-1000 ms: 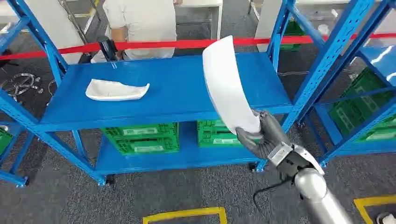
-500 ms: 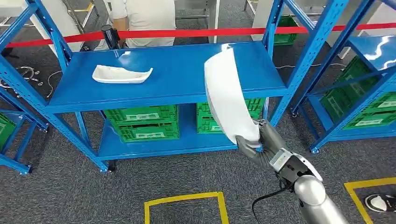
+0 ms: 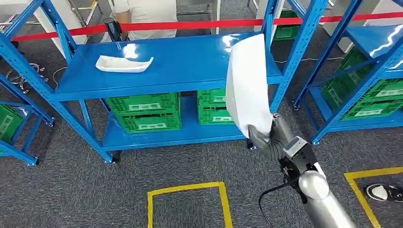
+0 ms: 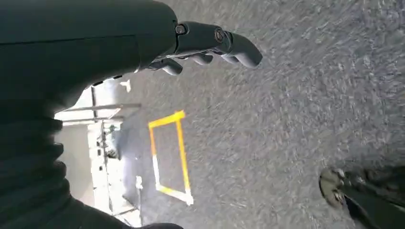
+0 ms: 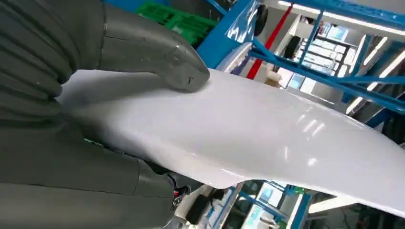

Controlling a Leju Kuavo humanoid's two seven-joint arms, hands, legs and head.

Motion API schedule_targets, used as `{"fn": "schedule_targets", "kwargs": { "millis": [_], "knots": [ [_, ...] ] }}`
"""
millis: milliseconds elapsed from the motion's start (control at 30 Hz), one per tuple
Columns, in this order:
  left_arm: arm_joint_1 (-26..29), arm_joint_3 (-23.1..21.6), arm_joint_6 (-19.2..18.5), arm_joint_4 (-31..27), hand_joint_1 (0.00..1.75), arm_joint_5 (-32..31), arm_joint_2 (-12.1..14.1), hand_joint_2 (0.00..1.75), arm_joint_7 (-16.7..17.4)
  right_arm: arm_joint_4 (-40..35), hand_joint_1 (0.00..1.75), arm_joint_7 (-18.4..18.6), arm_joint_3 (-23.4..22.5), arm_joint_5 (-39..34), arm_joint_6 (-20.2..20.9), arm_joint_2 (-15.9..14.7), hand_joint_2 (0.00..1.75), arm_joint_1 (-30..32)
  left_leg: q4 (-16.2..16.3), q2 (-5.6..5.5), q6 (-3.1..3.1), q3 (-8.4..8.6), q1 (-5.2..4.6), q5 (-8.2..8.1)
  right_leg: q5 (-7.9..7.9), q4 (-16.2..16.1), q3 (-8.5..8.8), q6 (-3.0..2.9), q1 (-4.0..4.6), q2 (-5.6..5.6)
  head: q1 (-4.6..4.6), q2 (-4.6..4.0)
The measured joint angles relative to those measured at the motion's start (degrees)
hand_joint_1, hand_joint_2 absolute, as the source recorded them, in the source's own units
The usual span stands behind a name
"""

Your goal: Take the parts from the cabinet and place them on the table.

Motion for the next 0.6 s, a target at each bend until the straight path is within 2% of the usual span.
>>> {"fn": "schedule_targets", "kwargs": {
  "millis": [67,100,133,167,200,233,267,300,333,367,400,433,467,500,533,600],
  "knots": [
    [-0.01,0.02,0.02,0.00,0.00,0.24,-0.30,1.75,-0.17,0.07,1.75,0.44,0.07,-0.22,0.22,0.00,1.75,-0.49,-0.11,-0.02,0.88,-1.36,-0.55,0.92,1.40,-0.70,-0.18,0.78,-0.24,-0.10,-0.15,0.00],
    [0.10,0.02,-0.18,0.00,0.00,0.02,-0.52,1.75,-0.22,0.07,1.75,0.70,0.07,-0.09,0.17,-0.02,1.75,-0.29,-0.65,0.12,1.67,-1.86,-0.25,1.78,1.92,-0.87,-0.33,1.21,-0.31,-0.04,-0.17,0.00],
    [0.03,-0.07,-0.61,0.00,0.00,-0.70,-0.98,1.75,0.00,-0.04,1.75,0.68,0.07,0.26,-0.13,-0.11,1.75,0.48,-0.68,0.58,2.26,-1.99,-0.07,2.41,0.12,-0.05,-0.75,1.35,-0.60,0.12,-0.15,0.00],
    [0.10,-0.46,-0.79,0.02,0.00,-1.40,-1.09,1.75,0.26,-0.79,1.75,0.68,-0.02,0.85,-0.57,-0.46,1.75,1.87,-0.66,0.50,2.81,-2.34,-0.11,2.99,-3.30,2.21,-1.39,1.51,-0.51,0.15,-0.11,0.00],
    [0.23,-0.79,-0.94,0.02,0.00,-2.01,-1.25,1.75,0.59,-2.18,1.75,0.51,-0.24,1.24,-0.92,-1.00,1.75,3.91,-0.50,0.49,3.18,-3.23,-0.17,3.60,-7.76,6.85,-2.54,1.60,-0.46,0.21,-0.09,0.00],
    [0.40,-0.94,-0.85,0.02,0.00,-2.36,-1.31,1.75,0.63,-3.02,1.75,0.22,-0.46,1.31,-0.88,-1.29,1.75,5.18,-0.28,0.48,3.25,-4.02,-0.27,4.06,-10.48,11.03,-3.48,1.71,-0.42,0.28,-0.09,0.00],
    [0.41,-1.27,-0.44,0.02,0.00,-2.83,-1.31,1.75,0.61,-3.70,1.75,-0.35,-0.70,1.31,-0.61,-1.57,1.75,5.96,0.10,0.53,3.26,-5.07,-0.40,4.56,-12.12,15.22,-4.30,1.77,-0.35,0.29,-0.07,0.00],
    [0.28,-1.62,-0.35,0.02,0.00,-2.99,-1.31,1.75,0.61,-4.11,1.75,-0.70,-1.03,1.33,-0.42,-1.90,1.75,6.30,0.53,0.65,3.24,-6.14,-0.50,5.00,-11.73,17.46,-4.33,1.79,-0.28,0.29,-0.11,0.00],
    [0.02,-1.84,-0.35,0.00,0.00,-3.17,-1.31,1.75,0.61,-4.44,1.75,-1.02,-1.42,1.27,-0.27,-2.34,1.75,6.56,1.06,0.84,3.22,-7.27,-0.54,5.41,-9.99,17.36,-3.15,1.74,-0.22,0.28,-0.11,0.00],
    [-0.23,-1.97,-0.35,0.00,0.00,-3.21,-1.31,1.75,0.61,-4.68,1.75,-1.18,-1.57,1.27,-0.04,-2.71,1.75,6.73,1.63,0.99,3.12,-8.42,-0.53,5.80,-7.75,14.88,-0.76,1.67,-0.17,0.28,-0.09,0.00],
    [-0.44,-2.14,-0.27,0.00,0.00,-3.21,-1.31,1.75,0.57,-5.00,1.75,-1.20,-1.66,1.27,0.20,-3.04,1.75,6.78,2.14,1.05,2.93,-9.41,-0.50,6.15,-6.44,11.11,2.29,1.60,-0.17,0.25,-0.09,0.00],
    [-0.62,-2.19,0.23,0.00,0.00,-3.12,-1.29,1.75,0.38,-5.18,1.75,-1.22,-1.68,1.27,0.35,-3.30,1.75,6.69,2.73,1.08,2.70,-10.16,-0.47,6.48,-6.68,6.52,5.95,1.49,-0.20,0.22,-0.09,0.00],
    [-0.76,-2.19,0.92,-0.02,0.00,-2.55,-1.18,1.75,-0.27,-5.31,1.75,-1.13,-1.68,1.29,0.07,-3.59,1.75,6.53,3.24,1.13,2.37,-10.93,-0.74,6.70,-9.41,1.91,8.83,1.27,-0.02,0.22,-0.07,0.00],
    [-0.91,-2.16,1.44,-0.02,0.00,-1.81,-1.05,1.75,-1.21,-5.55,1.75,-1.11,-1.71,1.20,-0.55,-4.18,1.75,6.76,3.45,1.18,2.06,-11.02,-0.76,7.09,-9.74,0.83,9.21,0.73,0.23,0.41,-0.29,0.00],
    [-1.14,-2.08,1.88,0.00,0.00,-0.96,-0.63,1.75,-2.20,-5.62,1.75,-1.04,-1.75,0.98,-1.29,-4.98,1.75,7.07,3.35,1.13,1.72,-10.97,-0.74,7.59,-9.44,0.55,8.82,0.59,0.23,0.43,-0.04,0.00],
    [-1.45,-2.01,1.90,0.00,0.00,-0.35,-0.13,1.75,-3.04,-5.79,1.75,-1.02,-1.79,0.50,-2.25,-6.29,1.75,7.72,3.05,0.92,0.95,-11.29,-0.75,8.69,-8.52,0.51,8.21,-0.27,0.22,0.29,-0.04,0.00]
  ]
}}
